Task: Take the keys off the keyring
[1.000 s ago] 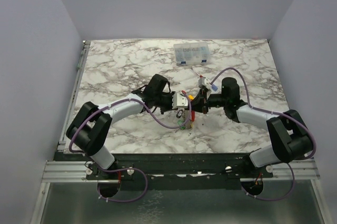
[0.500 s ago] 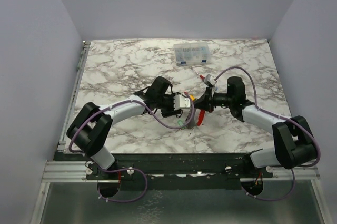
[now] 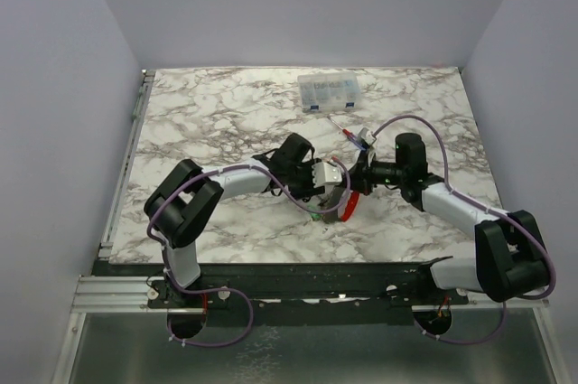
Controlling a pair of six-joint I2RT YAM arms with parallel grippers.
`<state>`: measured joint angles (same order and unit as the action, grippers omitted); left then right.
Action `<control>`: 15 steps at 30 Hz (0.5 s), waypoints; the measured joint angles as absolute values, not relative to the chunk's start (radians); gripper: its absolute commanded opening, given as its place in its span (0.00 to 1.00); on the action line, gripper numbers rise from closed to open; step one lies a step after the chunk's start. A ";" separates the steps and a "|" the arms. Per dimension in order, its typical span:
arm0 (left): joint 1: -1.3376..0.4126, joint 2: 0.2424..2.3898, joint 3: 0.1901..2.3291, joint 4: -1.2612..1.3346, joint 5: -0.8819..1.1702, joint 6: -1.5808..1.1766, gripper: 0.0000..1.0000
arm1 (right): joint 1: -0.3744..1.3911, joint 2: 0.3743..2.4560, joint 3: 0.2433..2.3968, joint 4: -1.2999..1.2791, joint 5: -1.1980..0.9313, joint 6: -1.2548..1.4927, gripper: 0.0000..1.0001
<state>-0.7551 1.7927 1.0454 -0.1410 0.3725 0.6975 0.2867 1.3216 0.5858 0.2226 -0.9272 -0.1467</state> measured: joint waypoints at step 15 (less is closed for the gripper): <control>-0.744 1.844 1.086 -0.099 0.330 0.572 0.20 | 0.286 1.300 0.570 0.181 -0.909 -0.132 0.01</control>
